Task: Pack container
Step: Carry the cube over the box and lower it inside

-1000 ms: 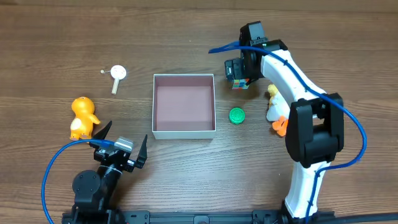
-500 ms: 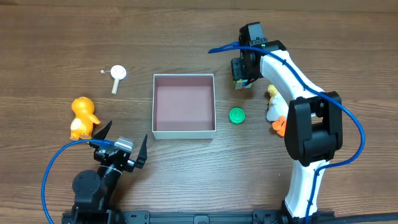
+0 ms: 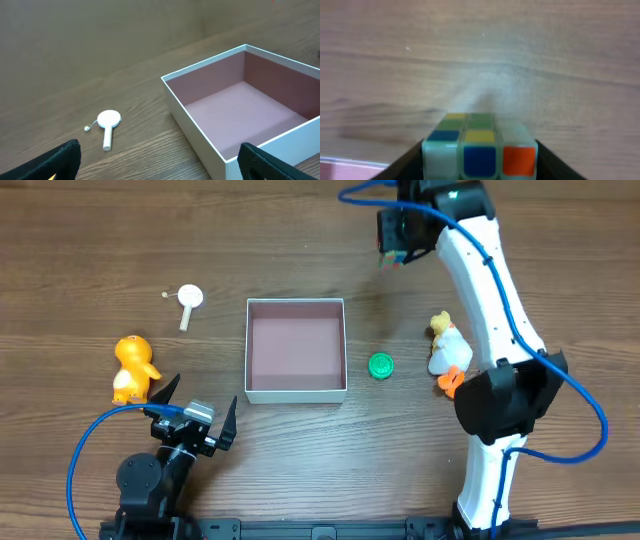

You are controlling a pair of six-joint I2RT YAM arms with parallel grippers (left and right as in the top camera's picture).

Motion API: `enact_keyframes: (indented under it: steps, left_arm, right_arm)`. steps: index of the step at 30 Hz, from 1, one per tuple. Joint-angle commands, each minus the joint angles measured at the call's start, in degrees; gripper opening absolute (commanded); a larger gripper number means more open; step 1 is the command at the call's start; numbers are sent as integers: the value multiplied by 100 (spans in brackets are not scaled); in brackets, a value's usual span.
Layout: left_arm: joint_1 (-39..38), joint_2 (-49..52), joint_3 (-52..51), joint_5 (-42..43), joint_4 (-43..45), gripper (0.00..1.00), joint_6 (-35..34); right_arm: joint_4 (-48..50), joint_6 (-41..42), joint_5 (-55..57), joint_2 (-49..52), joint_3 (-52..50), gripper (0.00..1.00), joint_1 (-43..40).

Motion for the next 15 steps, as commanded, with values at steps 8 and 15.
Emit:
enact_keyframes:
  steps: [8, 15]
  left_arm:
    - [42, -37, -15, -13, 13, 100, 81]
    - [42, -37, -15, -13, 15, 100, 81]
  right_arm:
    - [-1996, 1449, -378, -79, 662, 35, 1040]
    - [-1180, 1440, -717, -74, -310, 35, 1193]
